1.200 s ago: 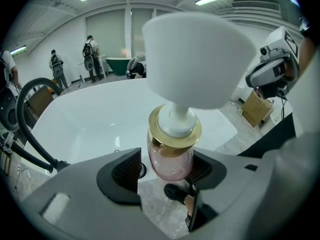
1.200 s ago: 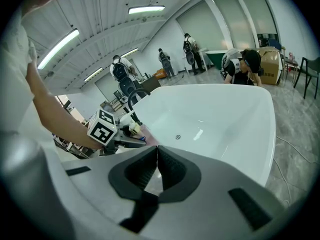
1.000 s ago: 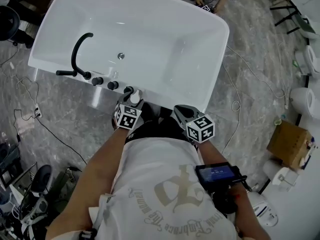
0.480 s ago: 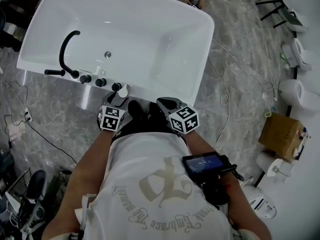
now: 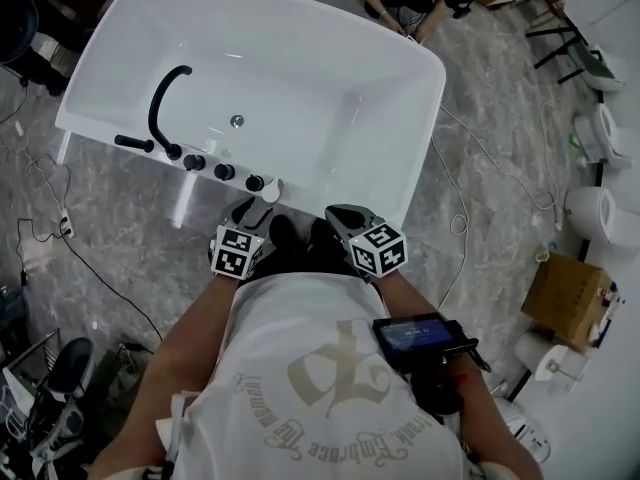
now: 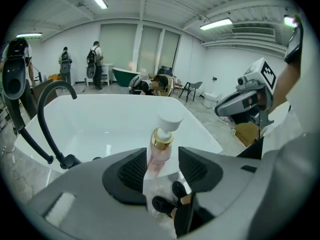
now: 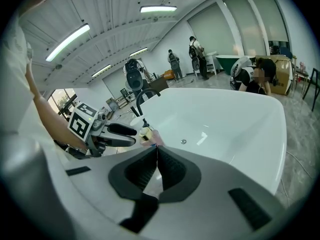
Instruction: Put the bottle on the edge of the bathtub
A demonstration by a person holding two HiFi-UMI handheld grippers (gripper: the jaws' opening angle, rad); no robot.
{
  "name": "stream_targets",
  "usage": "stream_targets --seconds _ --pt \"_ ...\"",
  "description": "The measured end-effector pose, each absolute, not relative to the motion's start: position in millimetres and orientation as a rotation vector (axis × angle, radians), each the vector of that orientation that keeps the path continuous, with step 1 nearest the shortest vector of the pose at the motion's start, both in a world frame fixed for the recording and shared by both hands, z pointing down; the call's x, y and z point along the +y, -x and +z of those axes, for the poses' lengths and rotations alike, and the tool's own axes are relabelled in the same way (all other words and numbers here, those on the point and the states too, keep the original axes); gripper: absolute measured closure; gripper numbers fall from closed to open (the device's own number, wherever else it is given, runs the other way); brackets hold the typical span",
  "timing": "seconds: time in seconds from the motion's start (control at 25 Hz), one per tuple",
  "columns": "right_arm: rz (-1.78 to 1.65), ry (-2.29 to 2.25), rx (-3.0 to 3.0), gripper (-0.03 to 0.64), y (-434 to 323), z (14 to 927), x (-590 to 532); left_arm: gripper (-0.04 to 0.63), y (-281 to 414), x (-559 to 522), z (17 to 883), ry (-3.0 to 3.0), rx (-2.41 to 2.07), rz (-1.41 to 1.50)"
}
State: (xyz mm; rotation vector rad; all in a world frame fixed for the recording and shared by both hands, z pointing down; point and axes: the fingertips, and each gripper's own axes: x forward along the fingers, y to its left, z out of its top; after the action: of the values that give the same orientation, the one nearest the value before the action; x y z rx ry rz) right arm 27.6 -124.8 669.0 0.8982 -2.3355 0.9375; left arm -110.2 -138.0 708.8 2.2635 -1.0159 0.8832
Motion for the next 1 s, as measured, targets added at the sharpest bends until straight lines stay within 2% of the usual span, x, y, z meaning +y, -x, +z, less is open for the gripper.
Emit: stream_targets --seconds 0.2,0.56,1.0 --pt "0.92 -0.888 -2.35 0.611 -20 665 -126 0.423 114 -138 691 -2.284 -1.029 0.828" --pt "0.879 -0.857 -2.387 0.611 6 657 -130 0.552 139 -139 647 -2.319 -1.13 0.646" --pt "0.775 -0.816 -2.512 0.611 10 621 -154 0.571 137 -138 615 -2.321 -1.132 0.469"
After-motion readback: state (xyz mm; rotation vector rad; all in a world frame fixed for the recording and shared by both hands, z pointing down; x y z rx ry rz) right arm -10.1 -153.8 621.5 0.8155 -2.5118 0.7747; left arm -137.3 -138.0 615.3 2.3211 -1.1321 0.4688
